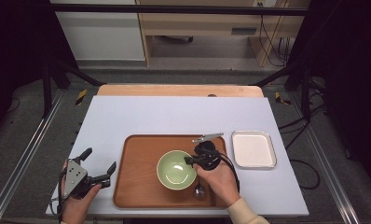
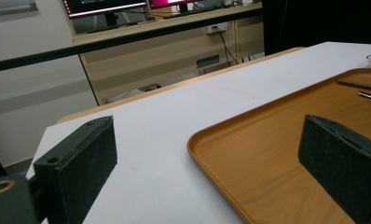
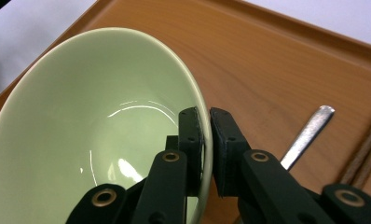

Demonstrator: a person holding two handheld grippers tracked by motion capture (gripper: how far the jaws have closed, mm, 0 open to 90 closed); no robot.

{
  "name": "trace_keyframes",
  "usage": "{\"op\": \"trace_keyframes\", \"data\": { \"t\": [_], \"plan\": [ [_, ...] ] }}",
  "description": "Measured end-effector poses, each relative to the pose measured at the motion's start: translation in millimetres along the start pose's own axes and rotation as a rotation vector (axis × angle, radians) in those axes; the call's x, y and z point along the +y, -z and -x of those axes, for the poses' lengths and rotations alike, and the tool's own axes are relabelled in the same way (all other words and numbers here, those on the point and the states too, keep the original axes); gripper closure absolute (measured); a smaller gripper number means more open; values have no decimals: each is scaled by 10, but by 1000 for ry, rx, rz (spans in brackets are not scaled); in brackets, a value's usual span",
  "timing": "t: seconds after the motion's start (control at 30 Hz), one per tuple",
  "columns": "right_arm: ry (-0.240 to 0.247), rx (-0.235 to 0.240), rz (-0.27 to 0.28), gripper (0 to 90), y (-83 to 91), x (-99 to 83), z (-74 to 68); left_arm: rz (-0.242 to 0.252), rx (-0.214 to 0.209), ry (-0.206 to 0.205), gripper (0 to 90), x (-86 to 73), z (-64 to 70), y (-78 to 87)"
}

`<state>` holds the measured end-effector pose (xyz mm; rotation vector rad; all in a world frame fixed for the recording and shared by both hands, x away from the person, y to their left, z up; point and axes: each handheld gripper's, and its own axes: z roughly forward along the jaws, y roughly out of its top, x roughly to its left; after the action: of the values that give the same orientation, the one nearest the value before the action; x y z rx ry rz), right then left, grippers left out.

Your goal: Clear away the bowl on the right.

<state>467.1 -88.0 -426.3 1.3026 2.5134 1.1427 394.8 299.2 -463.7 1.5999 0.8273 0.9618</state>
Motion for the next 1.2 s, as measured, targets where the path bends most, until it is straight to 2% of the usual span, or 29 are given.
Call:
{"op": "trace_keyframes", "data": {
  "t": [0.27, 0.77, 0.87, 0.93, 1.1, 1.13, 1.2],
  "plan": [
    [2, 15, -22, 836, -28, -1, -13, 0, -2, -2, 41, 0, 1, 2],
    [7, 9, -69, 835, -46, -39, 16, 0, -7, -3, 41, 1, 14, -4],
    [-11, 17, -75, 834, -52, -43, 14, 1, -7, -4, 41, 2, 19, -5],
    [-6, 9, -84, 833, -59, -48, 22, -2, -8, -5, 41, 2, 19, -7],
    [-9, 13, -81, 832, -77, -59, 49, -6, -11, -7, 41, -2, 17, -10],
    [-23, 11, -84, 832, -81, -59, 44, -7, -10, -7, 41, -3, 16, -11],
    [-14, 12, -78, 832, -97, -68, 65, -7, -10, -7, 42, -4, 17, -10]
  ]
}}
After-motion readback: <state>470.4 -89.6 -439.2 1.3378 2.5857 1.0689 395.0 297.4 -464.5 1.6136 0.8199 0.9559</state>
